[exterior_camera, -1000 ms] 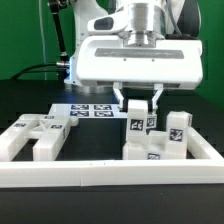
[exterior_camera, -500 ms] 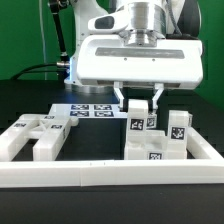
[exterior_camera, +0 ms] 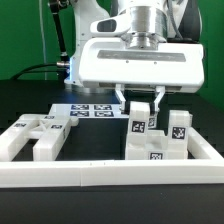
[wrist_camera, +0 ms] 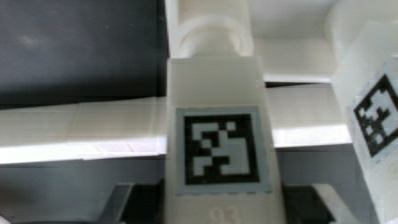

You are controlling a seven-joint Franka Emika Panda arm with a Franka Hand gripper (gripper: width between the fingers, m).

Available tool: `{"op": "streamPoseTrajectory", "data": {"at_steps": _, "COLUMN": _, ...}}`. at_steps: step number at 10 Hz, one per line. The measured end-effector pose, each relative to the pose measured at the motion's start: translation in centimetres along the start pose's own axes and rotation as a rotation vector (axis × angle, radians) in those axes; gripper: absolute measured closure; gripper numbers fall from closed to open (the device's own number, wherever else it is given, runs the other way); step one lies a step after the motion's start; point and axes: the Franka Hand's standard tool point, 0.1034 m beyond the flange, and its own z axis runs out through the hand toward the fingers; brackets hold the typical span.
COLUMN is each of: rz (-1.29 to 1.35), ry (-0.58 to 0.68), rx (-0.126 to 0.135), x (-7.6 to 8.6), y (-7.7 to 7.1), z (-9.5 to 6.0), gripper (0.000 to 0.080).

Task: Assemble chair

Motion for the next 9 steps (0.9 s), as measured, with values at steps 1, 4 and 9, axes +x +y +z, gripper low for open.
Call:
{"op": "streamPoseTrajectory", "data": {"at_steps": 1, "rz": -0.002, "ry": -0.002, "rx": 0.0, "x": -0.04, "y": 0.0, "z": 0.02, "gripper": 0.0508}}
{"op": "streamPoseTrajectory", "data": {"at_steps": 4, "rz": -0.006, "ry": -0.016, "rx": -0.001, "x": -0.38, "y": 0.01, "z": 0.17, "gripper": 0.0236}}
{"op": "streamPoseTrajectory", "data": {"at_steps": 9, "rz": -0.029, "ry": -0.023, "rx": -0.009, "x": -0.44, "y": 0.89, "z": 0.26, "gripper": 0.015}}
